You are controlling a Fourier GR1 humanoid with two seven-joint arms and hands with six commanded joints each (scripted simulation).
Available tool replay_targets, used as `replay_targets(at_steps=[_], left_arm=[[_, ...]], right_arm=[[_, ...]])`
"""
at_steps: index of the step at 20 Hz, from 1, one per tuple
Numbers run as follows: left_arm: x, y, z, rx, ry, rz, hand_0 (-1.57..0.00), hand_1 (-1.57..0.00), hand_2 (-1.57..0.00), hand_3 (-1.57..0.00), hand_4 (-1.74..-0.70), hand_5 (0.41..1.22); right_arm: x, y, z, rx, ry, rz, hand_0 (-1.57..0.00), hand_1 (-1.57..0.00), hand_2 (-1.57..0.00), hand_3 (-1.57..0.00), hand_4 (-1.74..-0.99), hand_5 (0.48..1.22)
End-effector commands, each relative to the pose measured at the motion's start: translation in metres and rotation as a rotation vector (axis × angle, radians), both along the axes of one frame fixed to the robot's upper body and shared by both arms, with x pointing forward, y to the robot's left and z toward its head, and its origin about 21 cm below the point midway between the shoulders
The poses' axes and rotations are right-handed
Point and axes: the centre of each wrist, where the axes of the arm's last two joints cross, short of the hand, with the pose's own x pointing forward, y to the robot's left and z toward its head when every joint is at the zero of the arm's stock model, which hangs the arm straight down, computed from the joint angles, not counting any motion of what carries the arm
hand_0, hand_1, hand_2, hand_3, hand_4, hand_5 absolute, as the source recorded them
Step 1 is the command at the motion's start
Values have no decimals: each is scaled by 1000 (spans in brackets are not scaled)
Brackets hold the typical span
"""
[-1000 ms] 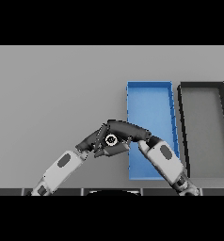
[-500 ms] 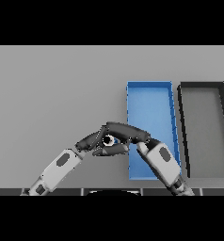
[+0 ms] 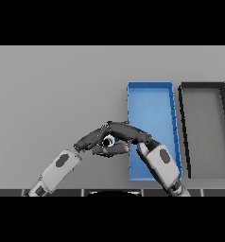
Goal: Pick up the blue pipe and place it into the blue bin.
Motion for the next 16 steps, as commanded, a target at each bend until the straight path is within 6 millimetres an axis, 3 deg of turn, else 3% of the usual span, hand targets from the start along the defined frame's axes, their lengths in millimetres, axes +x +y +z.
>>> replay_targets(at_steps=[1,4,8,13,16], left_arm=[[0,2,-1,22,36,21,-33,-27,-28,-11,-853,623],[-2,1,0,46,88,50,-17,-13,-14,-5,-880,605],[-4,2,2,65,78,45,-6,-5,-5,-1,-873,543],[-10,2,-4,71,87,51,-1,-1,-1,0,-865,509],[-7,2,-3,81,87,47,0,0,0,1,-863,493]], right_arm=[[1,0,2,9,-1,-3,-1570,-1570,-1570,-1570,-1488,1220],[4,-2,8,54,44,3,-1571,-1571,-1571,-1571,-1492,1220],[6,1,23,149,237,65,-1571,-1571,-1571,-1571,-1493,1221],[14,-7,66,178,255,55,-1571,-1571,-1571,-1571,-1492,1221],[21,-10,107,220,147,45,-1571,-1571,-1571,-1571,-1494,1221]])
